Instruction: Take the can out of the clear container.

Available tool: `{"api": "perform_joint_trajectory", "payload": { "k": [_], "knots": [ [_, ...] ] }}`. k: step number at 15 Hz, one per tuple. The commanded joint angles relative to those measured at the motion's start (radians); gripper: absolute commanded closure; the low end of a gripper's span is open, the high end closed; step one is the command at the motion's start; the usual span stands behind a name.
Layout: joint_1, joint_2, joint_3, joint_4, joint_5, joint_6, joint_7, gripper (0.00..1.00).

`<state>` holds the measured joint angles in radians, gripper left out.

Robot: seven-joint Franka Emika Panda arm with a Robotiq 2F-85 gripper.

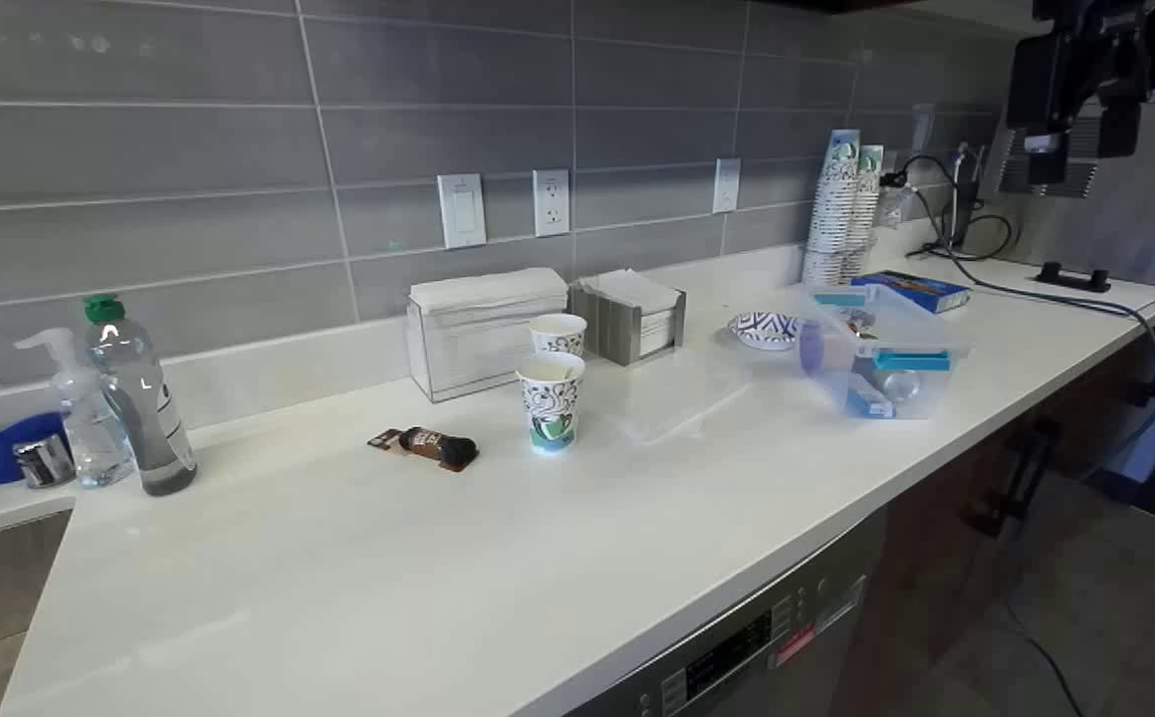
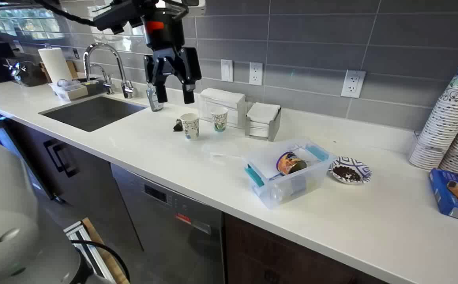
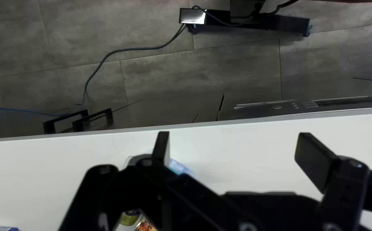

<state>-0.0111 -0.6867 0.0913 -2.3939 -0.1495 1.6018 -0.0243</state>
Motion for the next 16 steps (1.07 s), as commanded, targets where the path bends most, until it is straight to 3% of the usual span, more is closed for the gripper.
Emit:
{"api": "perform_joint_trajectory", "payload": {
  "k": [1,12,16],
  "knots": [
    [0.022,0.002,-0.016,0.003,-0.009,-0.004,0.011,0.0],
    [0.022,0.002,-0.016,0.003,-0.009,-0.004,0.011,0.0],
    [0.084,0.081,-0.079,0.031,0.027,0.098,-0.17,0.0]
  ]
}}
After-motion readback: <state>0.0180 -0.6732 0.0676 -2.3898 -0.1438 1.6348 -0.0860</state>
